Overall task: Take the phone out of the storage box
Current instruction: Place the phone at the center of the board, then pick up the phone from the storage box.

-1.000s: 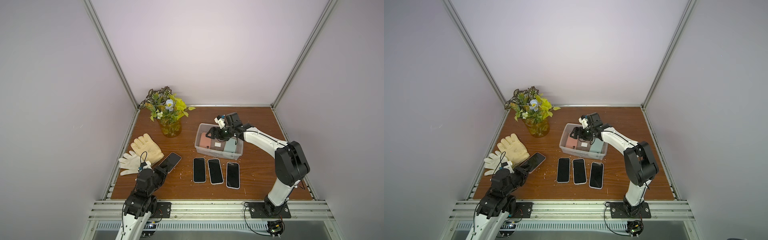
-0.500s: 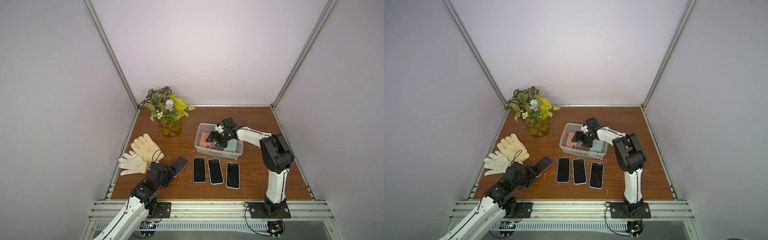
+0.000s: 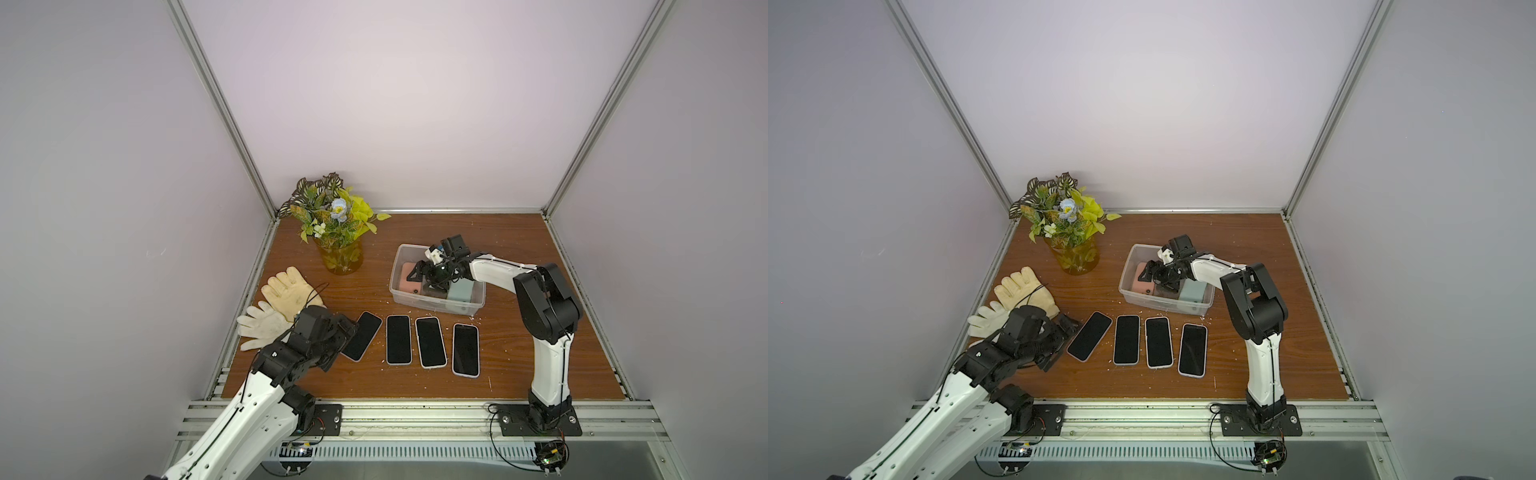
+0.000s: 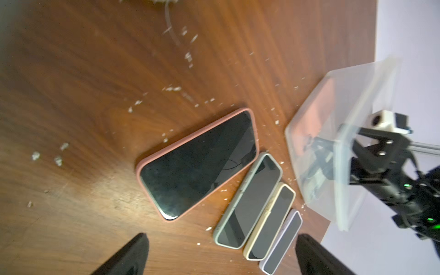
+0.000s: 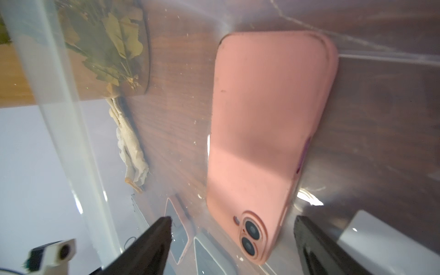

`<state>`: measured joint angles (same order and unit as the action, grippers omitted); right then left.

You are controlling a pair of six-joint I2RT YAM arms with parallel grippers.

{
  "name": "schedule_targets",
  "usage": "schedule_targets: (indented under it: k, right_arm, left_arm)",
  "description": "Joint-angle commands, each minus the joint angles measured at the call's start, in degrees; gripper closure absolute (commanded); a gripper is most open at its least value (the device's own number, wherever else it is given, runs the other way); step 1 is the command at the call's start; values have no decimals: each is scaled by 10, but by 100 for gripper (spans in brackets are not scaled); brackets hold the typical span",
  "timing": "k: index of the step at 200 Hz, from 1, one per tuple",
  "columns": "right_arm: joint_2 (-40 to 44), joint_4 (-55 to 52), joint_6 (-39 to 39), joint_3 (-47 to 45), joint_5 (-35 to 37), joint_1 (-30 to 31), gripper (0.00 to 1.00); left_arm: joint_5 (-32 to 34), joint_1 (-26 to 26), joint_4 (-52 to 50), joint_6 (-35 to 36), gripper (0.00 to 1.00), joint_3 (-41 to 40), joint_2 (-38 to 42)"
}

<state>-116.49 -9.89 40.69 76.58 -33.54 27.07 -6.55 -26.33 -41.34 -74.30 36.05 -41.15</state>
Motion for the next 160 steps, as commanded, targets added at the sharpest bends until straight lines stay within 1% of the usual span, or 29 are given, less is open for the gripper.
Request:
schedule_targets:
  k: [1, 12, 21, 33, 42, 58, 75, 81, 94, 106, 119, 131, 138, 142, 149, 160]
  right_arm:
    - [-12, -3, 14, -8, 2, 0, 14]
    - [-13, -2, 13, -11, 1, 1, 15]
    - [-12, -2, 13, -14, 3, 1, 16]
    - [-10, 2, 13, -19, 4, 2, 16]
    - [-10, 0, 12, -22, 5, 2, 16]
    - [-6, 1, 10, -29, 9, 1, 16]
    - [0, 8, 14, -42, 8, 2, 17]
    - [3, 10, 14, -47, 9, 1, 17]
    - [9, 16, 16, -58, 10, 2, 17]
    - [12, 20, 18, -67, 13, 1, 17]
    - [16, 28, 22, -76, 13, 2, 18]
    - [18, 36, 25, -83, 14, 3, 18]
    - [20, 43, 28, -87, 14, 3, 18]
    - [20, 46, 31, -90, 14, 4, 19]
    - [19, 52, 35, -92, 14, 4, 19]
    - [18, 67, 41, -96, 12, 5, 19]
  left_arm:
    - [64, -6, -30, 123, 1, 101, -103]
    - [61, -6, 13, 180, 1, 151, -172]
    - [36, -5, 70, 226, 1, 179, -228]
    - [9, -6, 121, 268, 1, 216, -302]
    - [-8, -5, 146, 298, 4, 245, -354]
    - [-23, -7, 155, 351, 9, 305, -444]
    - [-33, -7, 153, 399, 15, 359, -518]
    - [-35, -7, 153, 412, 17, 377, -540]
    - [-51, -7, 153, 438, 18, 412, -584]
    - [-56, -8, 141, 454, 23, 442, -621]
    - [-60, -8, 128, 467, 25, 462, -655]
    - [-65, -9, 127, 474, 35, 466, -674]
    - [-70, -10, 126, 477, 43, 466, -685]
    - [-73, -12, 126, 478, 49, 464, -689]
    - [-72, -15, 126, 480, 63, 462, -694]
    - [-73, -23, 122, 487, 78, 460, -701]
